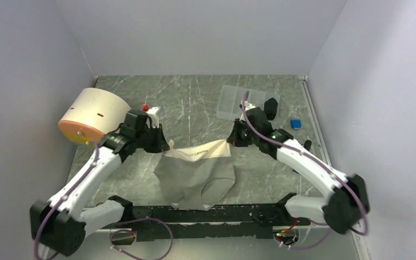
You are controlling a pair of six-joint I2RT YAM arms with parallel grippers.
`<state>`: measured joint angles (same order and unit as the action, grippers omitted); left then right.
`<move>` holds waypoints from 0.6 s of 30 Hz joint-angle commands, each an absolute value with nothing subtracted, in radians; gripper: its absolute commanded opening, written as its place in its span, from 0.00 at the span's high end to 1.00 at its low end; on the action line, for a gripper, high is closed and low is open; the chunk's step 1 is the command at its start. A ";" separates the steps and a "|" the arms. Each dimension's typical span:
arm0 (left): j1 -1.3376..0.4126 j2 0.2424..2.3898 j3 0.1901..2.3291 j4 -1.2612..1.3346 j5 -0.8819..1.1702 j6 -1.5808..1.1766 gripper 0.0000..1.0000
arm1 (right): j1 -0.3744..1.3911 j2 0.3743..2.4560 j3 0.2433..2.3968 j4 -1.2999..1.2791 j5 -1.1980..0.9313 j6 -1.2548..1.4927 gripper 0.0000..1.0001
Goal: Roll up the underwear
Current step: Flatten out the underwear at the center of the board.
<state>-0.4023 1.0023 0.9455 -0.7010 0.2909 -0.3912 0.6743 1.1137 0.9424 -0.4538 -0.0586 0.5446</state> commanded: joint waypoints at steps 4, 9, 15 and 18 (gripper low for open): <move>-0.395 1.239 0.778 -0.198 0.112 -0.401 0.95 | 0.415 1.395 0.807 -0.102 -0.256 0.399 1.00; -0.392 1.384 0.789 -0.069 0.072 -0.356 0.95 | 0.375 1.547 0.904 -0.097 -0.243 0.357 1.00; -0.387 1.510 0.889 -0.080 0.007 -0.302 0.93 | 0.365 1.665 1.015 -0.145 -0.228 0.336 0.99; -0.382 1.555 0.915 -0.122 -0.026 -0.289 0.67 | 0.364 1.716 1.082 -0.239 -0.200 0.337 0.88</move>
<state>-0.3908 1.5227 0.8539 -0.1337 0.0540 -0.3305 0.3687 1.6707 0.9936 -0.1837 -0.2192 0.3672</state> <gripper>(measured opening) 0.147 0.049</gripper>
